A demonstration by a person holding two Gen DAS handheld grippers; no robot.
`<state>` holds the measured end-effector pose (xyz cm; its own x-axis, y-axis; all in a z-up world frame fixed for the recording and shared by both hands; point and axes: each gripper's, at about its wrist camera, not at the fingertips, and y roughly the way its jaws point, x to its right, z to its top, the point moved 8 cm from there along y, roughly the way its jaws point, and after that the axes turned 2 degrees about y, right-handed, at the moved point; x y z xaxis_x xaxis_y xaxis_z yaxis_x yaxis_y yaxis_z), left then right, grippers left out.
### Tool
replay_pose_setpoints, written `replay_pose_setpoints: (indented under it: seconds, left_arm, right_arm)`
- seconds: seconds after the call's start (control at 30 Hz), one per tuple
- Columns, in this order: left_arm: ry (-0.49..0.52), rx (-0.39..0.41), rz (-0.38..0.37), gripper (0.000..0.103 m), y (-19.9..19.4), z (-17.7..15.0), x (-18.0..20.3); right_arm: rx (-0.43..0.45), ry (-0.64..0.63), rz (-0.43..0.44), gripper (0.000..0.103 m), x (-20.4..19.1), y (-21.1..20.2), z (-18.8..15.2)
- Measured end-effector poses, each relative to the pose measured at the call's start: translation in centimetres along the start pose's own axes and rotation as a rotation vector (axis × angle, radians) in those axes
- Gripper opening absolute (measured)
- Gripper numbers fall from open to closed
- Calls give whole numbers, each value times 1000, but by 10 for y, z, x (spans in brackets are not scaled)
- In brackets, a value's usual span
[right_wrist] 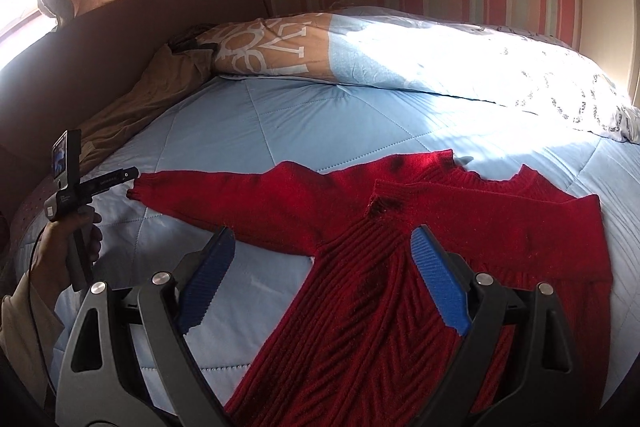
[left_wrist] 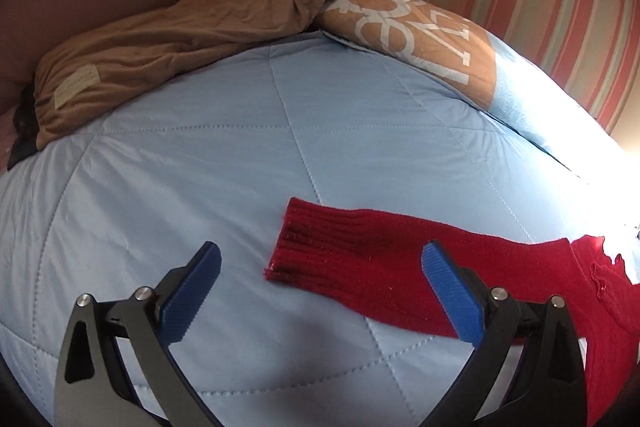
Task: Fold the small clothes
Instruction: 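Move the left gripper to the other sleeve cuff and close on it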
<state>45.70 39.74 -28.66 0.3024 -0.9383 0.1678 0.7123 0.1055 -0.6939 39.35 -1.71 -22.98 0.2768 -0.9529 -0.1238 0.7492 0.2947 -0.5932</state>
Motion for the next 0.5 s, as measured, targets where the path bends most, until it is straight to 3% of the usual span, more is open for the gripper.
replay_pose_setpoints:
  seconds: [0.17, 0.4, 0.5]
  left_arm:
    - [-3, -117, 9, 78, 34, -13, -6]
    - [65, -125, 31, 64, 42, -16, -4]
    - [74, -113, 13, 47, 40, -15, -2]
  right_arm:
    - [3, -5, 6, 90, 9, -2, 1]
    - [-10, -12, -2, 90, 8, 3, 0]
    - [-11, -6, 4, 90, 2, 6, 0]
